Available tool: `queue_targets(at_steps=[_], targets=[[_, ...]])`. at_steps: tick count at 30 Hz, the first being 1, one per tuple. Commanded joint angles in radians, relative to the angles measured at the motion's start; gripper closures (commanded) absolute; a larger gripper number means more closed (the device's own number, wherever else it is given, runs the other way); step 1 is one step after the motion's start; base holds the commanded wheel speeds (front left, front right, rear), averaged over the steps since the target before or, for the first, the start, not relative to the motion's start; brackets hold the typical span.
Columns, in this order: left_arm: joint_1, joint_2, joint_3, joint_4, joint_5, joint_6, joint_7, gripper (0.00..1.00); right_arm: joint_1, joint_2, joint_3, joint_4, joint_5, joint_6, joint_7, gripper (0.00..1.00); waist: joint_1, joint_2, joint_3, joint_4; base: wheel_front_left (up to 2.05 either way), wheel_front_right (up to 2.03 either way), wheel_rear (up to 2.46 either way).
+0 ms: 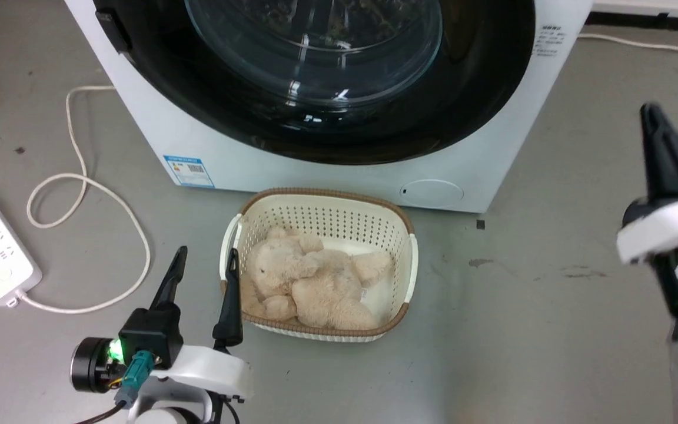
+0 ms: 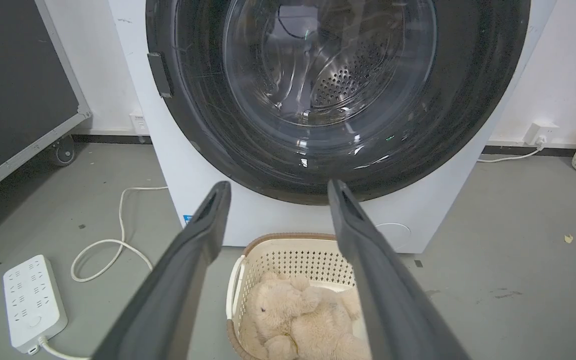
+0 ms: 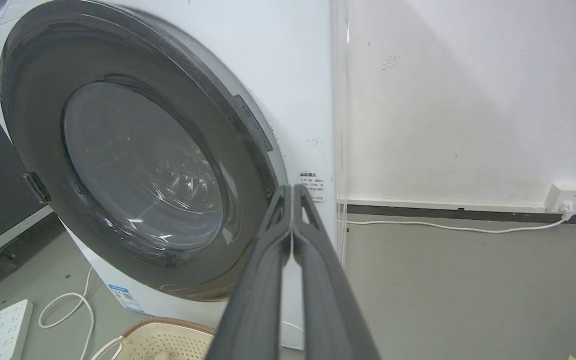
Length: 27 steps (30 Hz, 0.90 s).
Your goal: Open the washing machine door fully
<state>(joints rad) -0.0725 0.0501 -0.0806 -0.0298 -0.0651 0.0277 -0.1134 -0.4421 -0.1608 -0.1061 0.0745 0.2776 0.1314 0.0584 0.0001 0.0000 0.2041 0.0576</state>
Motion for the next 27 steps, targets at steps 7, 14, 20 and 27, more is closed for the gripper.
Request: queue_targets(at_steps=[7, 14, 20, 27], targets=[[-0.030, 0.000, -0.018, -0.011, -0.008, 0.003, -0.023, 0.00, -0.167, 0.010, -0.068, 0.103, 0.076, 0.000, 0.049, 1.00, -0.0001, 0.0000, 0.046, 0.015, 0.00, 0.00, 0.00], [-0.046, 0.000, -0.031, -0.016, -0.015, 0.006, -0.038, 0.00, -0.295, 0.025, -0.102, 0.189, 0.198, 0.000, 0.131, 1.00, -0.0001, 0.0000, 0.087, 0.032, 0.00, 0.00, 0.00], [-0.061, 0.000, -0.037, -0.019, -0.018, 0.007, -0.050, 0.00, -0.392, 0.025, -0.148, 0.280, 0.303, 0.000, 0.240, 1.00, -0.0001, 0.0000, 0.118, 0.047, 0.00, 0.00, 0.00], [-0.078, 0.000, -0.051, -0.034, -0.025, 0.016, -0.065, 0.00, -0.486, 0.014, -0.211, 0.384, 0.379, 0.000, 0.345, 1.00, -0.0001, 0.0000, 0.150, 0.070, 0.00, 0.00, 0.00]])
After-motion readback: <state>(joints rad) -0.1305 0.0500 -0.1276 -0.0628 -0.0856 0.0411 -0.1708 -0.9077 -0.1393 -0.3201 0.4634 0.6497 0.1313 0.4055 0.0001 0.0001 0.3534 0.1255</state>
